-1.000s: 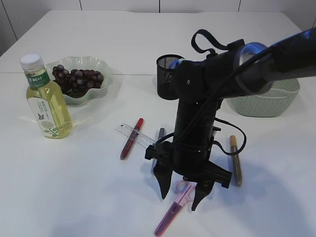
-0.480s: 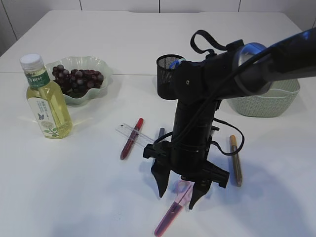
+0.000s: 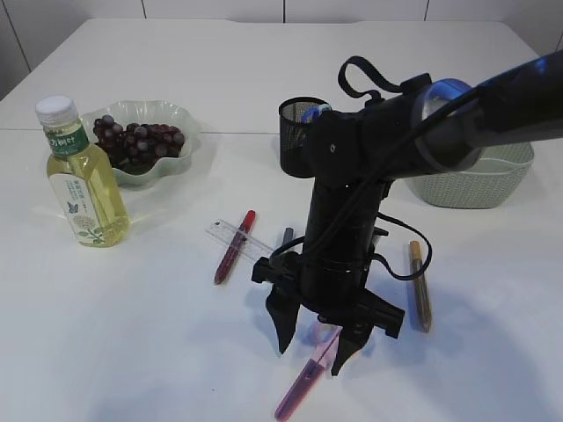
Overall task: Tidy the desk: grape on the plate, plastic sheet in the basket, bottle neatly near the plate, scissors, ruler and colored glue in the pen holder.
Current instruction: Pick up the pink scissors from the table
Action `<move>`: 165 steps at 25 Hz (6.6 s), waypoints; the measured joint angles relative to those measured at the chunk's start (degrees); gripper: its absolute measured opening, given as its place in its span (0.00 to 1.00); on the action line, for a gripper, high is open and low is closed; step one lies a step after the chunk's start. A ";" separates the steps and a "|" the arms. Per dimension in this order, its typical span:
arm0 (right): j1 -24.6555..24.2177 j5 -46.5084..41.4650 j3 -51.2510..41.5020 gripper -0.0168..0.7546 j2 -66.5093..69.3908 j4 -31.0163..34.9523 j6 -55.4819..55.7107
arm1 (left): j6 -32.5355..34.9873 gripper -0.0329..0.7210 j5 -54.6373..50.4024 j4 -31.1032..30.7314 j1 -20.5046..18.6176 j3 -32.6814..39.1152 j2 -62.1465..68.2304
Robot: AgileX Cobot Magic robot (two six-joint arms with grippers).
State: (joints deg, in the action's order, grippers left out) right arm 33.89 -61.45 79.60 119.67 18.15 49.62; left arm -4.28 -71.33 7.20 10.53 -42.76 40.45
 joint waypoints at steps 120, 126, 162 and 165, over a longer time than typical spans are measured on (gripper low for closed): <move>0.00 3.77 0.00 0.46 1.86 -9.45 2.09 | 0.00 0.45 0.00 -0.05 0.00 0.00 0.00; 0.00 3.77 0.00 0.40 1.86 -9.41 2.09 | 0.00 0.45 0.00 -0.05 0.00 0.00 0.00; 0.13 3.60 0.00 0.34 1.86 -14.16 1.72 | 0.00 0.45 0.00 -0.05 0.00 0.00 0.00; 0.13 3.60 0.00 0.35 1.86 -14.16 1.72 | 0.00 0.45 0.00 -0.05 0.00 0.00 0.00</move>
State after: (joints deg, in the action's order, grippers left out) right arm 34.02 -57.86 79.60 121.53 4.00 51.34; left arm -4.28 -71.33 7.15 10.53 -42.76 40.45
